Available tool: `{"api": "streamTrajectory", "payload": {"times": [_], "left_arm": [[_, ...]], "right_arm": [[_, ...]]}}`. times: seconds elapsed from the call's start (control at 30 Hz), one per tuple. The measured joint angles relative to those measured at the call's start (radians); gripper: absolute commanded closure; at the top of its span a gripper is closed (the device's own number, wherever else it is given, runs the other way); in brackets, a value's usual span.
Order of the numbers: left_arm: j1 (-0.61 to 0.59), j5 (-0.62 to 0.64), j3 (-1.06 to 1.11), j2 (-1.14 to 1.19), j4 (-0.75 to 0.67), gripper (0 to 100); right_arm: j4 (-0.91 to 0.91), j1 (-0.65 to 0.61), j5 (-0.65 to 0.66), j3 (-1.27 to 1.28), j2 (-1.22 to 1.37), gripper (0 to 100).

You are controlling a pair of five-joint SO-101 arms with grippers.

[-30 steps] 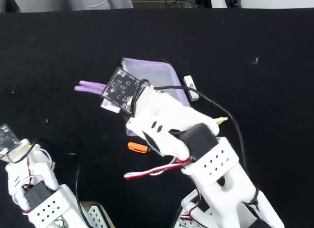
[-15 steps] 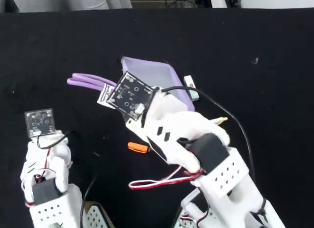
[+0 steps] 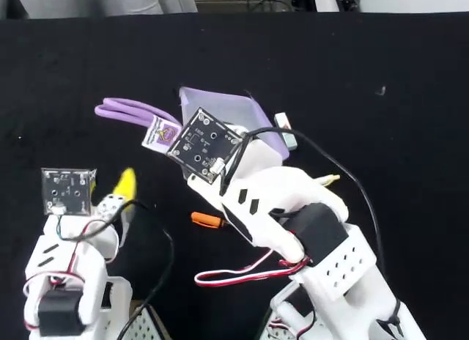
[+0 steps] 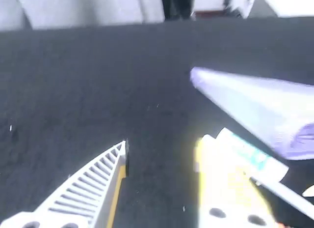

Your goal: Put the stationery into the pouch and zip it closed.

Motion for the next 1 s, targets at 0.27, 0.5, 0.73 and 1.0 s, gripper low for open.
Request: {"api": "streamTrajectory", "payload": {"times": [0.27, 0.5, 0.73, 1.0], "left_arm": [[0.051, -0.04, -0.041, 0.0, -0.037, 64], [0.054, -0.068, -0.041, 0.0, -0.046, 64], [0.157, -0.068, -0.041, 0.0, -0.044, 64], [0.27, -0.068, -0.031, 0.0, -0.127, 64]], "right_arm": [[-0.046, 0.0, 0.0, 0.0, 0.0, 98.8], [-0.046, 0.0, 0.0, 0.0, 0.0, 98.8], [-0.049, 0.0, 0.0, 0.0, 0.0, 98.8], [-0.049, 0.0, 0.0, 0.0, 0.0, 98.8]]}}
